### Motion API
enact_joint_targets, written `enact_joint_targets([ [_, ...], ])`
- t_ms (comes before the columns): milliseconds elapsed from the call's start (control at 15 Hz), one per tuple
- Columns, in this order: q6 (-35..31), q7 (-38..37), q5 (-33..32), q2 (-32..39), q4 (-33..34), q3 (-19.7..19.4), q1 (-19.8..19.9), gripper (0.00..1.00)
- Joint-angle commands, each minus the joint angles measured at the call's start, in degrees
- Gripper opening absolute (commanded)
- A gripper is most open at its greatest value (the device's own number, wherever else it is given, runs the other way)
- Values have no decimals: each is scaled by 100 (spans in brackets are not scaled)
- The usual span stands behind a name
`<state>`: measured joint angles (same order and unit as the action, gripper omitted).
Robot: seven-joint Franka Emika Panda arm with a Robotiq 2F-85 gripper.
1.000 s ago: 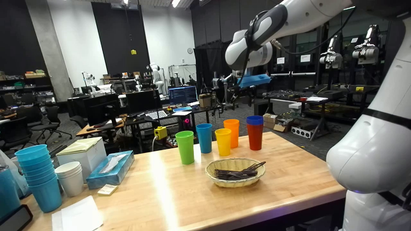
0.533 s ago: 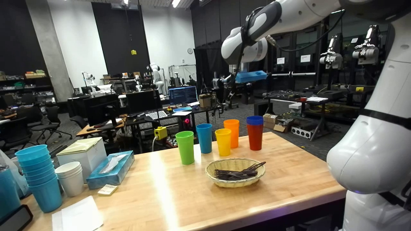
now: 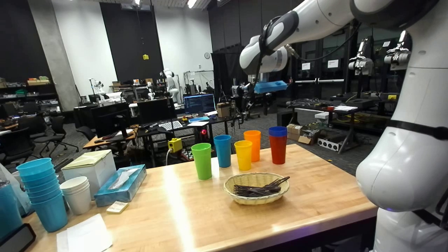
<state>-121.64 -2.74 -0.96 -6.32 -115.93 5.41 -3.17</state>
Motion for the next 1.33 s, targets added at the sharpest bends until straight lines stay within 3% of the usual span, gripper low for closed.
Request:
enact_joint_targets([
  [0,-54,274,78,240,291,-130,14,100],
  [667,145,783,329,882,832,-351,153,100],
  [800,582,491,344,806,940,-345,156,100],
  [867,178,592,260,832,718,-335,148,100],
  [1067,423,546,272,845,865,-343,149,100],
  [1267,98,799,401,1074,1001,-383,203,100],
])
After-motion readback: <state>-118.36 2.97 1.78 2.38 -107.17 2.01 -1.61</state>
